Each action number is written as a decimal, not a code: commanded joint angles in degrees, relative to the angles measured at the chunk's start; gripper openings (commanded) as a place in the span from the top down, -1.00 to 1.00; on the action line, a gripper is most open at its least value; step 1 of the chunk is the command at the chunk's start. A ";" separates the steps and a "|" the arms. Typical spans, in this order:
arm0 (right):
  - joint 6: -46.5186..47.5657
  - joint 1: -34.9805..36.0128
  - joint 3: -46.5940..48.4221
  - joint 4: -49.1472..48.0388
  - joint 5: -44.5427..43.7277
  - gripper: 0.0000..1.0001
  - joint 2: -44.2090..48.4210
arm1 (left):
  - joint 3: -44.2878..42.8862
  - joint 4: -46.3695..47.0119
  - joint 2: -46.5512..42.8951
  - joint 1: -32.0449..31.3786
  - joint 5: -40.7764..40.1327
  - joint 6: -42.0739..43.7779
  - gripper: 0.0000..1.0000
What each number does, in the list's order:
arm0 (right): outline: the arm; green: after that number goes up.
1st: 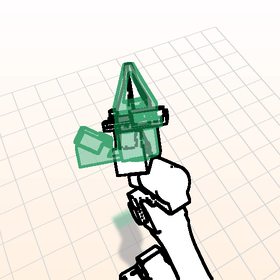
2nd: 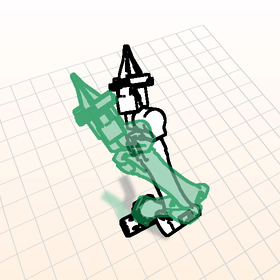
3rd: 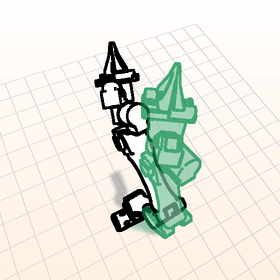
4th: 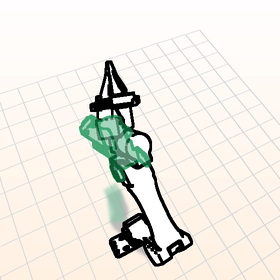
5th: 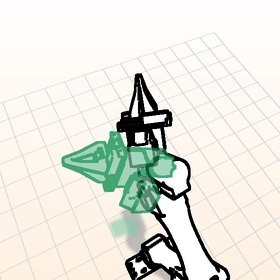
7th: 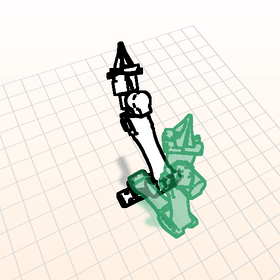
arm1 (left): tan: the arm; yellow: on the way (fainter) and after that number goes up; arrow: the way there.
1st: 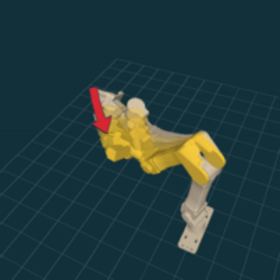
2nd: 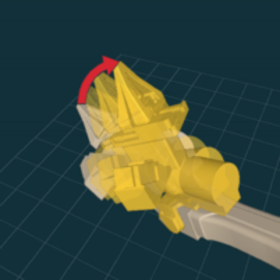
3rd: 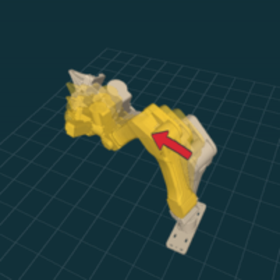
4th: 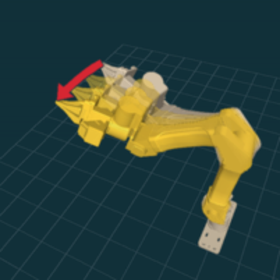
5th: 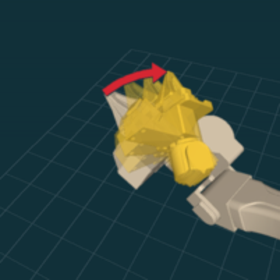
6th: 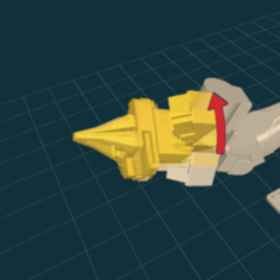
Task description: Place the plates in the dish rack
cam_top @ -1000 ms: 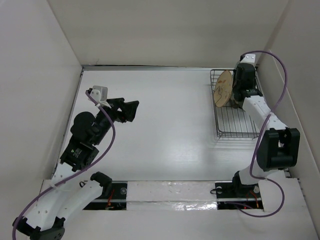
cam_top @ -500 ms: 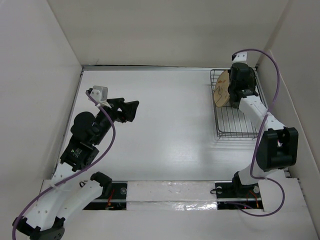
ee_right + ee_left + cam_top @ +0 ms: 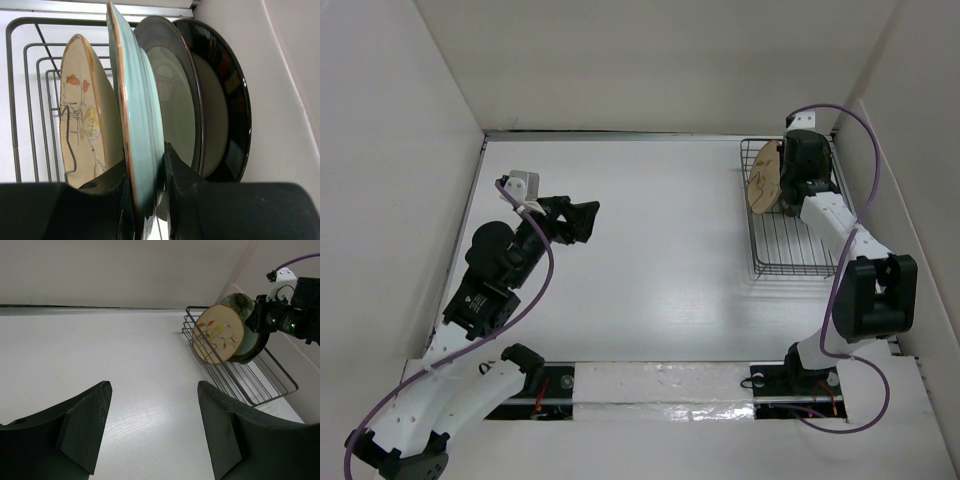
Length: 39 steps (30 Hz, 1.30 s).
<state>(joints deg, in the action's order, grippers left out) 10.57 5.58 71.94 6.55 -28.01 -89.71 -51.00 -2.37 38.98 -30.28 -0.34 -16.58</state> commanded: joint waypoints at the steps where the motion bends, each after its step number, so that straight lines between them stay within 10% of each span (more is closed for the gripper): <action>1: -6.08 -0.31 -1.00 -5.49 1.03 1.00 0.86 | 0.29 3.16 -0.57 -0.13 -0.98 0.76 -0.33; 4: -10.39 -0.31 -1.80 -5.23 -0.55 0.85 0.07 | 0.38 3.16 -0.40 -0.13 -0.80 0.76 -0.33; 11: -19.88 -0.84 -3.21 -5.23 -0.55 -0.29 0.24 | 0.47 2.99 -0.14 -0.13 -1.86 1.11 -0.33; 21: -25.68 -1.37 -4.44 -6.54 0.14 -0.72 13.32 | 0.47 2.64 2.59 -0.13 -3.53 1.37 -0.34; 25: -28.14 -1.37 -7.68 -10.14 1.99 -0.70 22.88 | 0.38 2.72 3.38 -0.13 -4.58 1.64 -0.34; 27: -29.37 -1.37 -10.93 -13.38 5.49 -0.36 26.33 | 0.47 2.72 4.08 -0.13 -5.20 1.81 -0.35; 28: -30.68 -0.76 -12.16 -14.97 7.68 -0.18 27.91 | 0.47 2.72 4.35 -0.13 -5.37 1.81 -0.35; 30: -32.09 -0.05 -15.23 -18.91 16.12 0.88 31.34 | 0.38 2.64 4.87 -0.13 -5.46 1.99 -0.35; 31: -33.32 1.95 -15.69 -19.55 18.75 1.00 32.05 | 0.47 2.64 4.96 -0.13 -5.90 2.08 -0.36; 39: -34.29 24.45 -22.54 -29.20 37.23 0.94 30.31 | 1.16 2.98 4.44 -0.13 -11.70 2.78 -0.43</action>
<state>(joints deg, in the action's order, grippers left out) -22.37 23.35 51.35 -15.31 -0.71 -58.17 -50.96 -2.37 44.53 -30.28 -8.88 -14.96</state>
